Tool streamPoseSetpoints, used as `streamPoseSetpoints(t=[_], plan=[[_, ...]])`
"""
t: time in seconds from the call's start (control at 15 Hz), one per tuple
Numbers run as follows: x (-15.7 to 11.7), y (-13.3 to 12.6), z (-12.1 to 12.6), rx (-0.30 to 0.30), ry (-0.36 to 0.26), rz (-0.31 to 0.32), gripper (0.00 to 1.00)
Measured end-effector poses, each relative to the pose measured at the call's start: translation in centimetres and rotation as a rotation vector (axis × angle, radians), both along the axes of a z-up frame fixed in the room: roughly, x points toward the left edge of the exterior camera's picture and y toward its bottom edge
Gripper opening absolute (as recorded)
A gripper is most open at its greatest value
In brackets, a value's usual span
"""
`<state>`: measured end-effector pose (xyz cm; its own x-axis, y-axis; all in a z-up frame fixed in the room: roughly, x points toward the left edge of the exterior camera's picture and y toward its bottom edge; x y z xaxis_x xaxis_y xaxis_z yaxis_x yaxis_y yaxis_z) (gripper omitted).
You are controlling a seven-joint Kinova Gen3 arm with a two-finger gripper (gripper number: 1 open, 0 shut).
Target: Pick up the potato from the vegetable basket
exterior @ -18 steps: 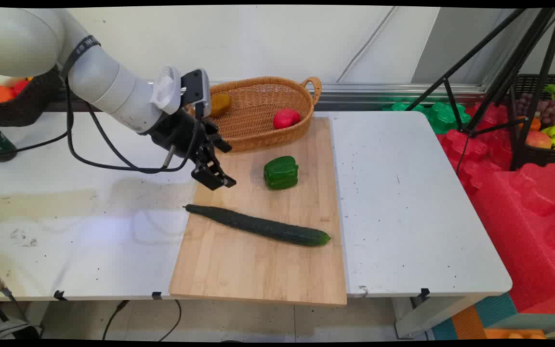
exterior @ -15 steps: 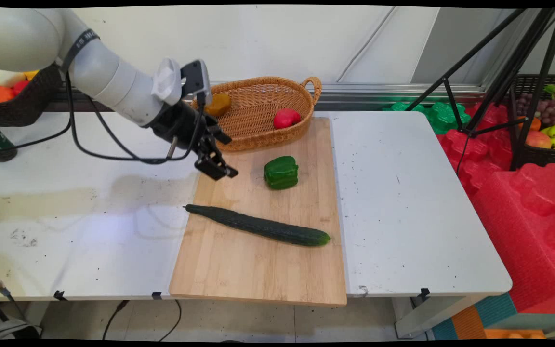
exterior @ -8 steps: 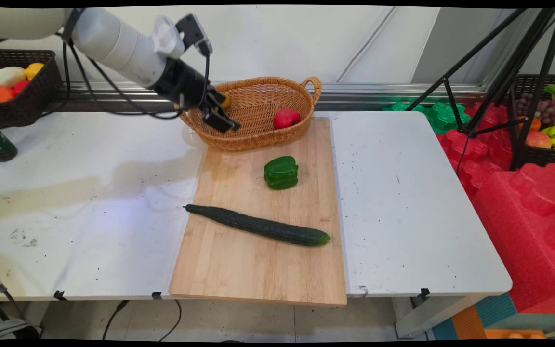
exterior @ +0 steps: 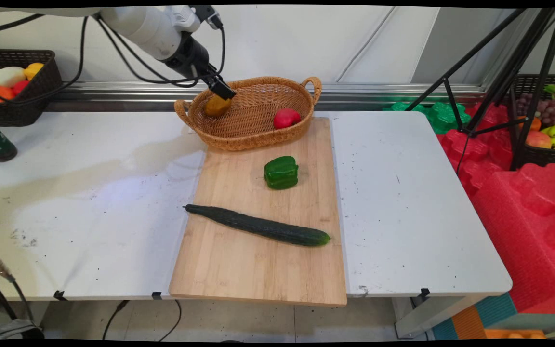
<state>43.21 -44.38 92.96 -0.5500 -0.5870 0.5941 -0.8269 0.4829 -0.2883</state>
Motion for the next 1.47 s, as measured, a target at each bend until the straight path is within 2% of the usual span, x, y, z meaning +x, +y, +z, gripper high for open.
streamPoseSetpoints(t=[0.33,0.53,0.87,1.4,1.47], plan=[[0.5,-4.0,-2.8,0.028,-0.054,0.116,1.0],[0.5,-5.7,-5.0,0.053,-0.081,0.164,1.0],[-0.4,-8.0,-8.4,0.086,-0.111,0.212,1.0],[-1.3,-10.1,-11.7,0.101,-0.14,0.254,1.0],[-1.4,-10.2,-11.9,0.101,-0.142,0.258,0.0]])
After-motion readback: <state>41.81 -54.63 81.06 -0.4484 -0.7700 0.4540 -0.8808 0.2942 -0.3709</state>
